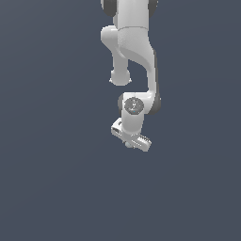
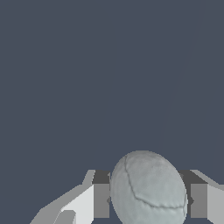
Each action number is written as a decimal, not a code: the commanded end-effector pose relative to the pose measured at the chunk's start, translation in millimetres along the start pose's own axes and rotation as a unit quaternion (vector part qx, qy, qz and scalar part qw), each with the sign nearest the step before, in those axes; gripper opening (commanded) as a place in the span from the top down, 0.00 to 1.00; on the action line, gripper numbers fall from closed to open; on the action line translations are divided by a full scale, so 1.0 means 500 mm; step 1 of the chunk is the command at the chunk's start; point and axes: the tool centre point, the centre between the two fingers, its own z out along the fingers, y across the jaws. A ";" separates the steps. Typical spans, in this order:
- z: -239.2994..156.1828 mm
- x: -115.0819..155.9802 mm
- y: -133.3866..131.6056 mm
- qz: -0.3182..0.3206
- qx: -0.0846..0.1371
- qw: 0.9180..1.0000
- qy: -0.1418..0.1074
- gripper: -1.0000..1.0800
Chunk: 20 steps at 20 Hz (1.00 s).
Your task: Pick up the object and move it to a goal position.
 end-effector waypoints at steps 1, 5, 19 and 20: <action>-0.010 0.005 0.007 0.000 0.000 1.000 0.000 1.00; -0.040 0.018 0.032 0.000 0.000 1.000 0.000 1.00; -0.270 0.122 0.222 0.001 0.001 1.000 0.000 1.00; -0.288 0.131 0.237 0.001 0.001 1.000 0.000 1.00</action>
